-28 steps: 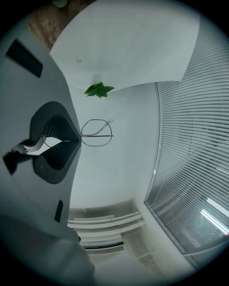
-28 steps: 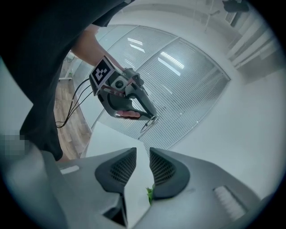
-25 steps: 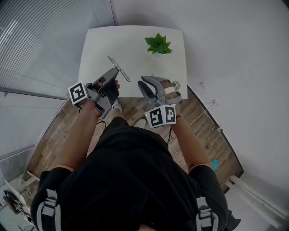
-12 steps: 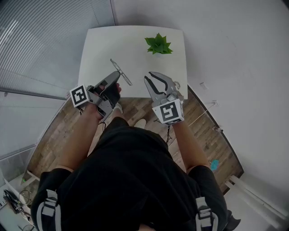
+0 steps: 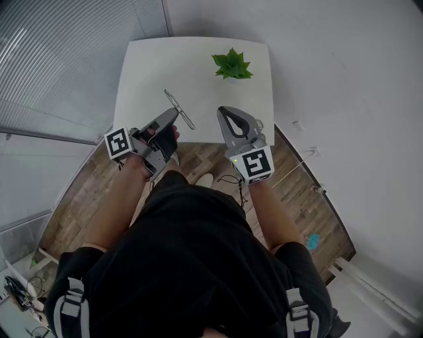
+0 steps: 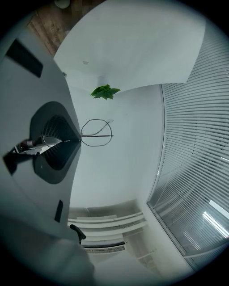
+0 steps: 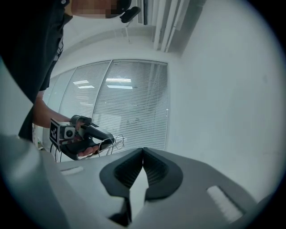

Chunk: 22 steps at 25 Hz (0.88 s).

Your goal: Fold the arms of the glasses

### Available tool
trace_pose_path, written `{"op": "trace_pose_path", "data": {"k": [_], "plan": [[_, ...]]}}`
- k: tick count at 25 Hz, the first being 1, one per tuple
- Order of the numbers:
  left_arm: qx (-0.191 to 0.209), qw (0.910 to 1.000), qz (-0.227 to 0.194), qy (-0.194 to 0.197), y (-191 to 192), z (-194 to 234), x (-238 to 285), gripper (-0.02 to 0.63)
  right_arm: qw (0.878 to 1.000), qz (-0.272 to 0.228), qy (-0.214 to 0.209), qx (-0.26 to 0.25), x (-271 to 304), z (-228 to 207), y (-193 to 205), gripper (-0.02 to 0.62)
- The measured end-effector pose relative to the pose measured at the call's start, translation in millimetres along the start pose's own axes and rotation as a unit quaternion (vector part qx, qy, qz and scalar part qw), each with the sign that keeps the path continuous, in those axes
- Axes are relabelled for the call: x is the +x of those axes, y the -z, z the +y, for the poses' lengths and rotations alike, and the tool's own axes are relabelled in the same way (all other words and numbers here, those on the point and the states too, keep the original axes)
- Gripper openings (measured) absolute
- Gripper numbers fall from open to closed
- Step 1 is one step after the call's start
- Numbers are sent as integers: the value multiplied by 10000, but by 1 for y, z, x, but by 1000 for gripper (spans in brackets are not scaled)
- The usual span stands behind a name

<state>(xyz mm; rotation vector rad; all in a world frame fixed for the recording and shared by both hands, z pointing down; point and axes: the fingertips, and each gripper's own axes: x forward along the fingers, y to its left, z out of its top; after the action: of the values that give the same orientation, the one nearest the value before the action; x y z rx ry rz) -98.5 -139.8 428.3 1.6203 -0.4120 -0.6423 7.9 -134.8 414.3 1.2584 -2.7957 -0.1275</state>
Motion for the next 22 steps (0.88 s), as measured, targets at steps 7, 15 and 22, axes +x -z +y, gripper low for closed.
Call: {"op": "trace_pose_path", "data": {"k": [7, 15, 22], "plan": [[-15, 10000, 6, -3, 2, 0, 2, 12, 9992, -120, 336, 152, -6, -13, 6, 11], [34, 10000, -83, -10, 1, -3, 1, 12, 9991, -176, 313, 241, -12, -13, 3, 11], [-11, 10000, -94, -12, 1, -2, 2, 12, 9989, -164, 317, 315, -13, -14, 4, 11]]}}
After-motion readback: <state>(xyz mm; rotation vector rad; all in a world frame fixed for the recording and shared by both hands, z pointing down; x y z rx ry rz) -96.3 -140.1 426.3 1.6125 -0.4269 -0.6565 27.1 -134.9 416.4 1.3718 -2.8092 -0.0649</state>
